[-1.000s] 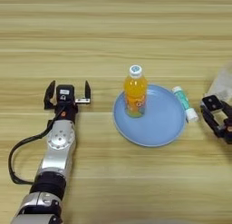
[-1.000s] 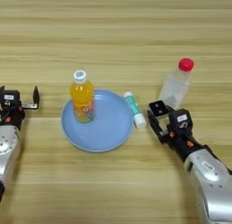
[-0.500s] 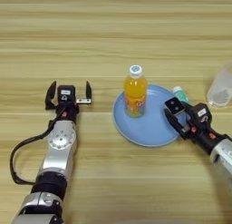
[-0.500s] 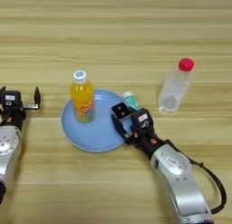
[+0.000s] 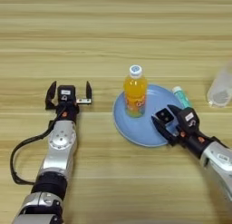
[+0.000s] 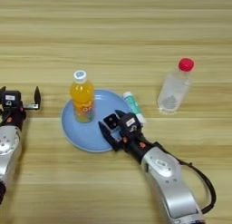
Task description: Move the objects on the table
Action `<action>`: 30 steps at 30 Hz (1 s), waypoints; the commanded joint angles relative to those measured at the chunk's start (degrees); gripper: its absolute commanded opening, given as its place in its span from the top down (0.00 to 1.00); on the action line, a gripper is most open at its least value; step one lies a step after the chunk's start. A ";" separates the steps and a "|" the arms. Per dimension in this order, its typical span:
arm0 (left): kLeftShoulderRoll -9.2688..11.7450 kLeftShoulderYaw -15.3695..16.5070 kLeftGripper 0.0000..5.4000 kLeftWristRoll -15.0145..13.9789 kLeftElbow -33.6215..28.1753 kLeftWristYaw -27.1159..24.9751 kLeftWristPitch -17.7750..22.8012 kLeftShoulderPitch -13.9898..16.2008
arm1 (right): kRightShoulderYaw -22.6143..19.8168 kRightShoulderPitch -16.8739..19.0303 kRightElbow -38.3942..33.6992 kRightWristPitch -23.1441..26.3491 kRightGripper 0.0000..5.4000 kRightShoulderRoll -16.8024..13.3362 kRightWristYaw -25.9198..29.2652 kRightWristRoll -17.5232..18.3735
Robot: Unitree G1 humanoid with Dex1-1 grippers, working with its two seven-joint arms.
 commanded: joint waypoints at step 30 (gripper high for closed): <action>-0.11 -0.15 0.00 0.27 -0.97 0.24 0.04 -0.12 | -15.72 5.69 -2.55 0.00 0.01 -7.38 0.20 3.96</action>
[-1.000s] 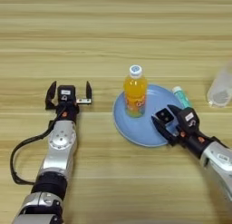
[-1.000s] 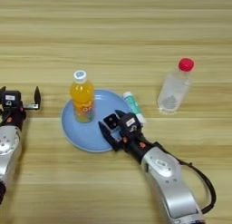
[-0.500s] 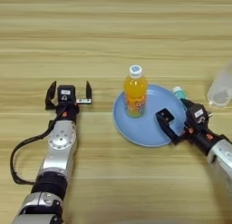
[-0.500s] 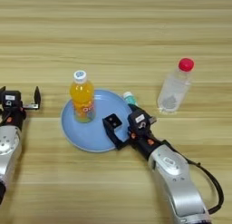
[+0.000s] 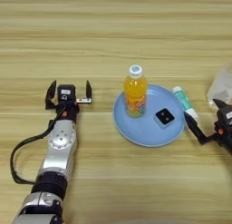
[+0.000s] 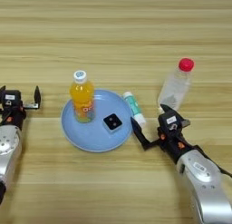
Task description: Move the objects on the table
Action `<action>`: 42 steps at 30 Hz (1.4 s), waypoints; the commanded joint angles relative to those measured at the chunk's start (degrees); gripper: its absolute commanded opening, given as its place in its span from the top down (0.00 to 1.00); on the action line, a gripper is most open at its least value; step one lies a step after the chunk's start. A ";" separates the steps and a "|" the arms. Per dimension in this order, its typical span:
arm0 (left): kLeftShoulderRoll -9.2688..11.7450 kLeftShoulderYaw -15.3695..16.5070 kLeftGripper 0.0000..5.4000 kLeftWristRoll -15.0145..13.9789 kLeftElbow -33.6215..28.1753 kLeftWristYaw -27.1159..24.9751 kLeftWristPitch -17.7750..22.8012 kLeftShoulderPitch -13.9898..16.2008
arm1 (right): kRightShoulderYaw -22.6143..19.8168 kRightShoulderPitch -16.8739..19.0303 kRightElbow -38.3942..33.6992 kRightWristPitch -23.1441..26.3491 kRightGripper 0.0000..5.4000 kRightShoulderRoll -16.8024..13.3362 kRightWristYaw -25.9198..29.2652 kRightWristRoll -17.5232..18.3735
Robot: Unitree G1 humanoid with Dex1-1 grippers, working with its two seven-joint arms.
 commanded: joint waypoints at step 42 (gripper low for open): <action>-0.17 -0.11 0.00 0.49 -1.40 0.25 0.26 0.34 | 3.52 -5.51 17.33 -3.36 0.01 2.46 0.76 -4.00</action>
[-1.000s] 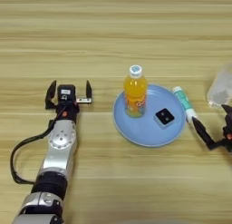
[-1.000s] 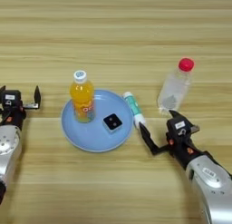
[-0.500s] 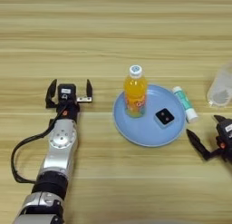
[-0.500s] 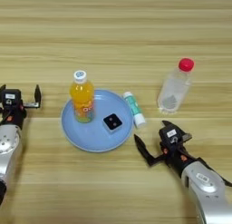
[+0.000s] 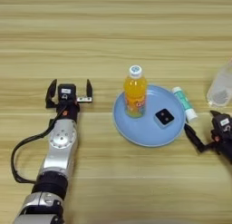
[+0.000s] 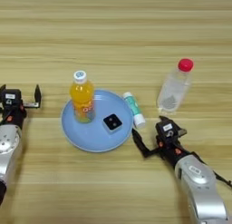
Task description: Move the objects on the table
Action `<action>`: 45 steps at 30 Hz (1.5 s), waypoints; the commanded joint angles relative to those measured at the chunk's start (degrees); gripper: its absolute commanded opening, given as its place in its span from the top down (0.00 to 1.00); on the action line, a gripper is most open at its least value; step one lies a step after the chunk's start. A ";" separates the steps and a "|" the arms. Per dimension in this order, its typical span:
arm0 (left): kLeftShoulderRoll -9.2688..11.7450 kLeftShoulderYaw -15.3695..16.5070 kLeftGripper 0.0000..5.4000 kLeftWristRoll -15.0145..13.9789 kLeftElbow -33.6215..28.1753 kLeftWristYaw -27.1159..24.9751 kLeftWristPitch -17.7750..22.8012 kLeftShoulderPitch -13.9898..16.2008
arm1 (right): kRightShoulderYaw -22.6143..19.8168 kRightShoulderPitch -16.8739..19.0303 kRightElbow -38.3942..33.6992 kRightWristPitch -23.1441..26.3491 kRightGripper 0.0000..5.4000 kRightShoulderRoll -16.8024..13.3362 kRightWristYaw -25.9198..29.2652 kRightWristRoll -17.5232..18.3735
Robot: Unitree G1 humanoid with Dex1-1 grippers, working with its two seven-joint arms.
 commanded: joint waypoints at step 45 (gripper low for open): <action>0.15 -0.04 0.00 0.34 -1.44 0.06 0.61 0.70 | 3.04 -0.76 3.41 -0.39 0.62 2.10 -0.77 -0.82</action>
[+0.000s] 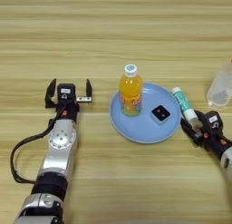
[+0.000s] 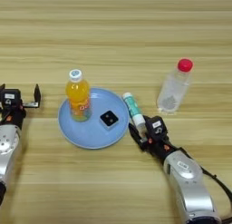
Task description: Move the objects on the table
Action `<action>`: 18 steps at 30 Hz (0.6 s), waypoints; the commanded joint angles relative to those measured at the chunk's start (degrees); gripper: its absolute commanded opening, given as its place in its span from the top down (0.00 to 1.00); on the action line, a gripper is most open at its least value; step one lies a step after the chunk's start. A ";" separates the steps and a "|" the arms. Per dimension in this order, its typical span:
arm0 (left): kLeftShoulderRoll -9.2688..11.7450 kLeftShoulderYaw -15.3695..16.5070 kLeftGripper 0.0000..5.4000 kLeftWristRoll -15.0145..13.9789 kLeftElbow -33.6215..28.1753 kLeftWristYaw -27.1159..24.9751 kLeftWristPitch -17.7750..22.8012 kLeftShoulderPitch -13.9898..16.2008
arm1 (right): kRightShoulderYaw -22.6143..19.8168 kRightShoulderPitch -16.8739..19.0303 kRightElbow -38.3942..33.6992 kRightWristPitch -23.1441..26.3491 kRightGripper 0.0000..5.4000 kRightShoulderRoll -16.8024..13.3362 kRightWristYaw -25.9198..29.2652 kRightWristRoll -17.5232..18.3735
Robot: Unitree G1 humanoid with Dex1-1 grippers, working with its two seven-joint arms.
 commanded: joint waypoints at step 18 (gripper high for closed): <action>0.20 -0.07 0.00 0.22 -0.18 0.09 0.25 0.11 | -1.73 0.61 -1.14 1.20 0.68 0.21 -2.27 0.17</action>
